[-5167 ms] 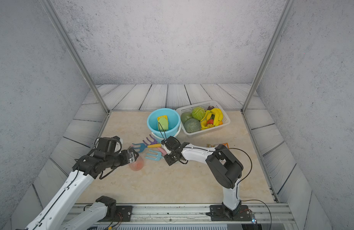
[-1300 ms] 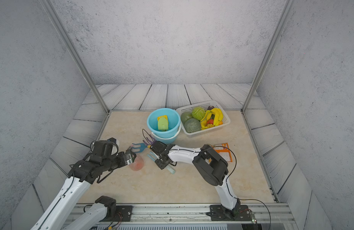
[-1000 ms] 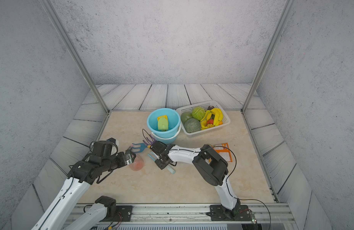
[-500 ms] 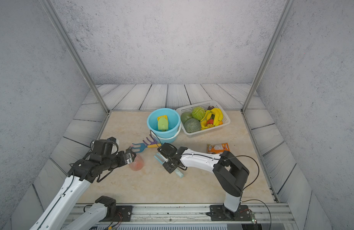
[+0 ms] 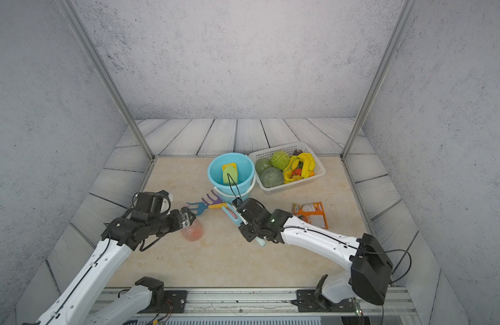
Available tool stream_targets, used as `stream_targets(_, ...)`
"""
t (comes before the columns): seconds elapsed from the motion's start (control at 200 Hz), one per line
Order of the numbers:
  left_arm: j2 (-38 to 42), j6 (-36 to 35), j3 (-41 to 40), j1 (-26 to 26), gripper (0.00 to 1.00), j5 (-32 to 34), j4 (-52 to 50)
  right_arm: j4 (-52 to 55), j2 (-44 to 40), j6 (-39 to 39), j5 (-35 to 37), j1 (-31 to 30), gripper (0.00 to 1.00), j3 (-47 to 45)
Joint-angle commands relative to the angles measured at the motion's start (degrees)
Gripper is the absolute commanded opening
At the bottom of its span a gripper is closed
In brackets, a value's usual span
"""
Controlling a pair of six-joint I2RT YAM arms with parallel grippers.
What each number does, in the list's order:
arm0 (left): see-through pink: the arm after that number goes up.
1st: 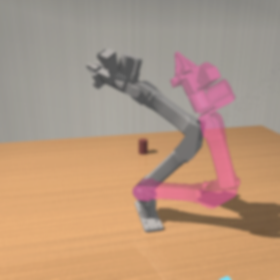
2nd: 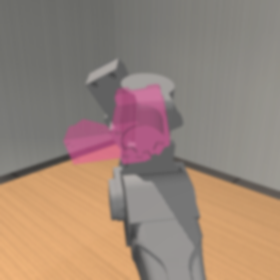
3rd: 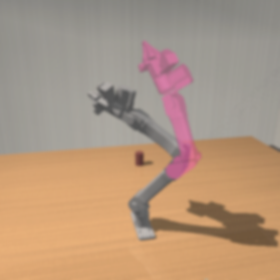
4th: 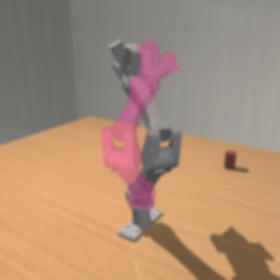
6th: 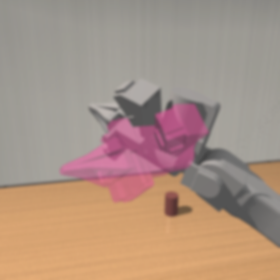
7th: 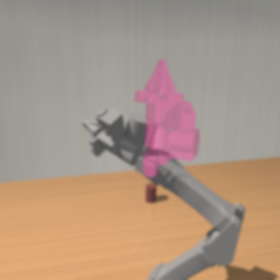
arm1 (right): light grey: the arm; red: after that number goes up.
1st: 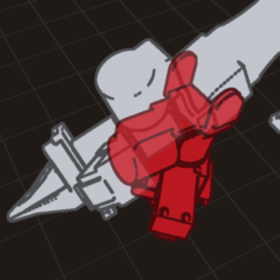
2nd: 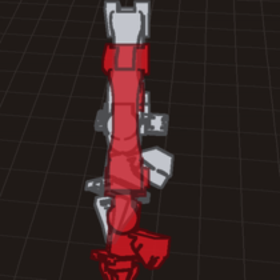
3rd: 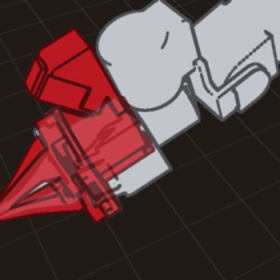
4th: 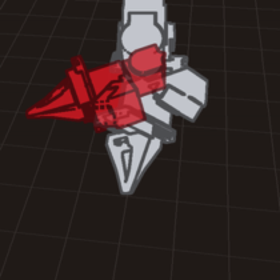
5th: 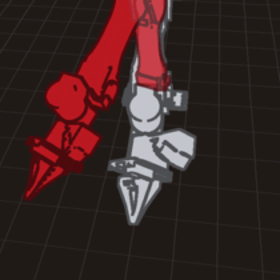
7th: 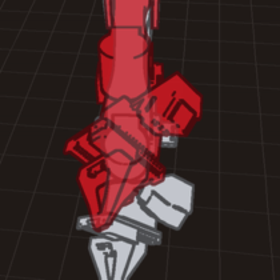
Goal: Organize the gardening tools
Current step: Pick up the gardening tool from the center of the board, then place the gardening tool in the container.
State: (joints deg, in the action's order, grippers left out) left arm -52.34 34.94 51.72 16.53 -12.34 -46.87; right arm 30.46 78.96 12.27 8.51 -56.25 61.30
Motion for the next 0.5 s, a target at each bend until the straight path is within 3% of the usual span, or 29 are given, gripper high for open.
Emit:
stream_targets(0.0,-0.7,0.55,1.62,0.7,0.98,-1.28,1.75,0.59,-4.23,0.71,2.81,0.06,0.15,0.05)
stream_targets(0.495,-8.62,2.68,5.09,9.23,0.97,-0.85,8.87,-4.04,-9.18,0.43,2.65,6.3,0.15,5.15)
